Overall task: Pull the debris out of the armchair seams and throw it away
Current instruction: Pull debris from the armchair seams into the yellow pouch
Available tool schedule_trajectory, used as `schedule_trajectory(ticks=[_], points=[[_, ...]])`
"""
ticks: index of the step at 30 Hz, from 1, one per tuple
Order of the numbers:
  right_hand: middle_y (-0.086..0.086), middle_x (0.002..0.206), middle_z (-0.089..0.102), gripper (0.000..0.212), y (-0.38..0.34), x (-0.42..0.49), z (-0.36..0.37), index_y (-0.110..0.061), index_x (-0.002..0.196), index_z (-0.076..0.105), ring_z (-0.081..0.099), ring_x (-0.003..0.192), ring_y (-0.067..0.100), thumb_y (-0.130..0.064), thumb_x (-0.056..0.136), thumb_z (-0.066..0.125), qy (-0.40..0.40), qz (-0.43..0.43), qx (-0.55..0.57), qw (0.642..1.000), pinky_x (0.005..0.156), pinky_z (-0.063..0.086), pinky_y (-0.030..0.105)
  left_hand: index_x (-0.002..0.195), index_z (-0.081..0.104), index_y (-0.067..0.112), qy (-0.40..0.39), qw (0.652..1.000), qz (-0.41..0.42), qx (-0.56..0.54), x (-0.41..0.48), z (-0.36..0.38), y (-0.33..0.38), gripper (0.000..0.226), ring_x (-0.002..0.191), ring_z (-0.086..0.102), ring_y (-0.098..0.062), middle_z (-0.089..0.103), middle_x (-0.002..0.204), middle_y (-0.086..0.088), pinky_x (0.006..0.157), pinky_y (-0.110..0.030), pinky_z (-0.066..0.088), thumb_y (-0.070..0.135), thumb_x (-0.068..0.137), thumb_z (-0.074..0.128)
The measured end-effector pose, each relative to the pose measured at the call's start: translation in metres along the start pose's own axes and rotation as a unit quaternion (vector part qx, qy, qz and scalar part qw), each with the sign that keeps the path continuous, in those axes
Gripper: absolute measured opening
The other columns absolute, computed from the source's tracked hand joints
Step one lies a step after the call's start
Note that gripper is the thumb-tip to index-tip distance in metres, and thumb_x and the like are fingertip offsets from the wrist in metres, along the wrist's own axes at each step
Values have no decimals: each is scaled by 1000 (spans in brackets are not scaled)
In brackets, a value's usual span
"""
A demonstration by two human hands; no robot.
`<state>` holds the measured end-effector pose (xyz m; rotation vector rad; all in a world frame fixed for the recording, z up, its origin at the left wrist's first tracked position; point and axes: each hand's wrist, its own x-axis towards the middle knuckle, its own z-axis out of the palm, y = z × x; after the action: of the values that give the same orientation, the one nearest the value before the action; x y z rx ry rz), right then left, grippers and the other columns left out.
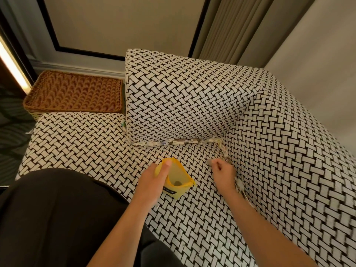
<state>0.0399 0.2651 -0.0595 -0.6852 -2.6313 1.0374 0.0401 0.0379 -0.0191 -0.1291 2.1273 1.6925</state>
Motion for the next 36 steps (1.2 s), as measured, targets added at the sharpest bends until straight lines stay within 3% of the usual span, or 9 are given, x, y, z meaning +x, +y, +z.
schedule_trajectory(ticks=[3, 6, 9, 12, 16, 20, 24, 30, 36], points=[[-1, 60, 57, 19, -24, -32, -11, -16, 75, 64, 43, 54, 8, -14, 92, 55, -29, 14, 147, 989, 52, 37, 23, 96, 44, 27, -1, 999, 21, 33, -9, 13, -4, 35, 80, 42, 0, 45, 99, 5, 64, -19, 36, 59, 90, 31], [-13, 70, 65, 19, -56, -64, -32, -18, 78, 65, 56, 61, -3, -11, 91, 54, -80, -43, 214, 973, 58, 43, 9, 114, 42, 23, -15, 998, 34, 56, -16, 19, -8, 52, 91, 45, -7, 41, 117, -3, 67, -21, 33, 64, 86, 25], [-11, 76, 65, 20, -79, -87, -44, -24, 78, 65, 58, 67, -2, -12, 90, 56, -164, -130, 171, 963, 59, 44, 10, 129, 37, 18, -12, 997, 25, 70, -19, 21, -12, 73, 103, 45, -15, 37, 124, -5, 78, -26, 36, 70, 80, 22], [-16, 69, 57, 19, -80, -85, -44, -24, 90, 66, 54, 64, -3, -13, 93, 51, -162, -174, 118, 964, 57, 42, 9, 122, 42, 17, -12, 998, 27, 60, -19, 23, -13, 77, 99, 49, -15, 42, 120, -5, 79, -29, 40, 74, 74, 21], [-11, 56, 44, 20, -46, -41, -35, -14, 110, 60, 32, 44, 2, -14, 96, 45, -53, -49, 85, 994, 42, 28, 17, 109, 45, 22, -13, 999, 19, 29, -18, 23, -17, 51, 94, 49, -12, 46, 114, -5, 75, -28, 39, 65, 86, 27], [-1, 71, 53, 34, -9, 7, -22, -8, 128, 48, 44, 52, 13, -17, 95, 49, -53, 97, 14, 994, 46, 41, 24, 111, 46, 20, -18, 1000, 13, 6, -14, 23, -20, 53, 96, 51, -14, 47, 115, -5, 69, -23, 39, 65, 87, 29], [11, 97, 62, 43, 3, 41, -13, -14, 135, 41, 56, 63, 20, -21, 93, 50, -61, 159, -10, 985, 59, 53, 33, 111, 46, 20, -19, 1000, 14, -7, -13, 23, -19, 68, 95, 52, -14, 49, 114, -6, 67, -22, 39, 72, 74, 25], [3, 69, 54, 39, -8, 64, -18, -10, 131, 42, 46, 48, 12, -20, 94, 49, -126, 224, -57, 965, 33, 37, 18, 103, 45, 26, -25, 999, 15, -17, -10, 23, -18, 57, 91, 51, -7, 49, 115, -2, 70, -21, 40, 72, 75, 27], [4, 59, 49, 24, -19, 74, -22, -5, 114, 50, 37, 43, 11, -20, 96, 46, -191, 297, -54, 934, 31, 29, 18, 102, 40, 29, -24, 1000, 12, 6, -9, 22, -18, 47, 89, 47, -4, 48, 115, 2, 73, -24, 39, 69, 81, 27]])
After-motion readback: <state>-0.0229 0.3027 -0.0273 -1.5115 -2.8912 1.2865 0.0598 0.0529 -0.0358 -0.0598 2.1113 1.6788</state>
